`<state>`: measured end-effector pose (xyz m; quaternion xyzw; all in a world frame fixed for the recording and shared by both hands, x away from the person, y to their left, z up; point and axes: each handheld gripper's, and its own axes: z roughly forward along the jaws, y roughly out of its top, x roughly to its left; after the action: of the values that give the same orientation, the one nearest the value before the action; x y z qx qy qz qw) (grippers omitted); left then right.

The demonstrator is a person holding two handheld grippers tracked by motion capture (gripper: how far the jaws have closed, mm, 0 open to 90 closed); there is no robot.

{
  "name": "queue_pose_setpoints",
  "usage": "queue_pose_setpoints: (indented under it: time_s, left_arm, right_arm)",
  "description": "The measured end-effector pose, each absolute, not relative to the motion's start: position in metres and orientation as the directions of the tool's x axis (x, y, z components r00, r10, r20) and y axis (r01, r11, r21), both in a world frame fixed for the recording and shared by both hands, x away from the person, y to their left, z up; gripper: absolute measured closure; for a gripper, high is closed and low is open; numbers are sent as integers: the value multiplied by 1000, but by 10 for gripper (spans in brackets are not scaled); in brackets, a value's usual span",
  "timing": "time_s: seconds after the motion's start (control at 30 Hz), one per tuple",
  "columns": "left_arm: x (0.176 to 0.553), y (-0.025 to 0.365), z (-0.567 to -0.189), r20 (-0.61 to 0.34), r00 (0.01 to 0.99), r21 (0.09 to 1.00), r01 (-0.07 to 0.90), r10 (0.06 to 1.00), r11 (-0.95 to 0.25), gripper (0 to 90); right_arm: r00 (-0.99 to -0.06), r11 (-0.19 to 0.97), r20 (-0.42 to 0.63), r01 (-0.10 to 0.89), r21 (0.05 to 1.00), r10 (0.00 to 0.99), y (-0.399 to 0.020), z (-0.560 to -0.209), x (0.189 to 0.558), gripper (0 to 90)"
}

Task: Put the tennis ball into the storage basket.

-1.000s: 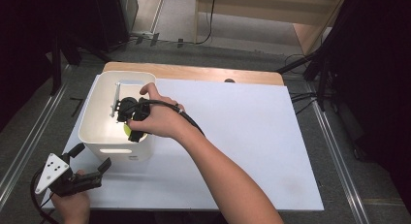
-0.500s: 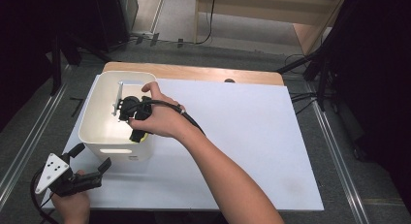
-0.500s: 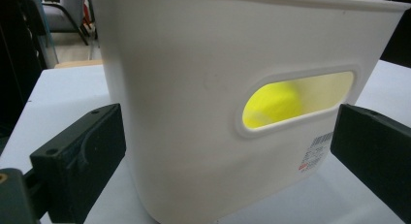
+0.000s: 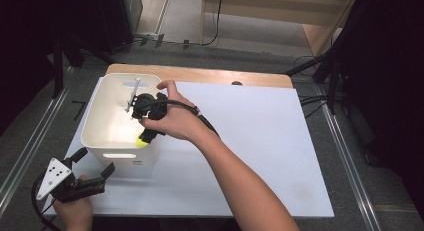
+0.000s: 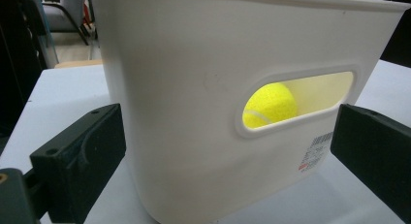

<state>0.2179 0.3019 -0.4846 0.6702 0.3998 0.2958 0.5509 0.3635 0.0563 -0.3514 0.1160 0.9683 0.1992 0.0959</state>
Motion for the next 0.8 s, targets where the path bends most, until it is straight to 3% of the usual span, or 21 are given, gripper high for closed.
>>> queue_pose_setpoints:
  time_s: [0.8]
  left_arm:
    - [218,301,-485,-40,506,975,209,861,-77,0]
  right_arm:
    - [-938,846,-117,235,479,327,19,-341,357,93]
